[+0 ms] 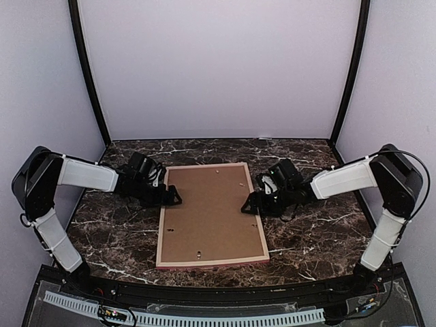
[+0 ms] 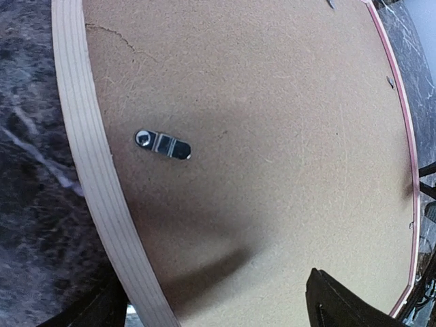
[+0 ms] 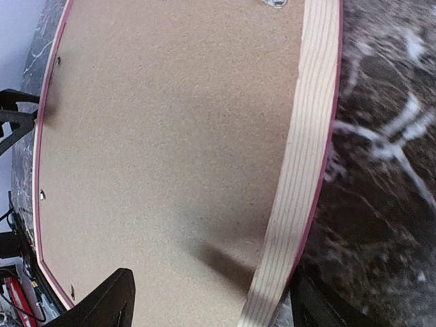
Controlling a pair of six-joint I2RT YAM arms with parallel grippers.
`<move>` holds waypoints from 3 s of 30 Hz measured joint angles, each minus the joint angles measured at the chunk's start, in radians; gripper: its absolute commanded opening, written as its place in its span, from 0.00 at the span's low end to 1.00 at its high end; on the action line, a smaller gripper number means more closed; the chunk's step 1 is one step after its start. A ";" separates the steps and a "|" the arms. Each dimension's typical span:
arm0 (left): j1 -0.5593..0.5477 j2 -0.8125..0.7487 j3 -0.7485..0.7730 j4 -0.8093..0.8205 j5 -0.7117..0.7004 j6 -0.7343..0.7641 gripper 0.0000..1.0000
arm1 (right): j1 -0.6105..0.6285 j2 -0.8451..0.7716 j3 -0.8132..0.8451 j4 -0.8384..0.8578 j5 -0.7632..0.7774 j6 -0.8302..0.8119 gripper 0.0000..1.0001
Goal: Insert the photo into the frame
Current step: Place the photo frame at the center of the board, then press the fastener onto the backboard.
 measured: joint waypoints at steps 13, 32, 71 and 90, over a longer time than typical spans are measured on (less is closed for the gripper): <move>-0.214 0.079 0.082 0.043 0.005 -0.061 0.97 | -0.006 -0.349 -0.246 -0.192 0.207 0.021 0.81; -0.217 0.267 0.402 -0.159 -0.298 0.063 0.94 | -0.162 -0.144 -0.066 -0.201 0.185 -0.112 0.82; -0.212 0.303 0.405 -0.141 -0.254 0.060 0.64 | -0.181 -0.061 0.000 -0.193 0.134 -0.141 0.82; -0.219 0.284 0.378 -0.130 -0.245 0.076 0.79 | -0.181 -0.061 0.000 -0.193 0.131 -0.141 0.82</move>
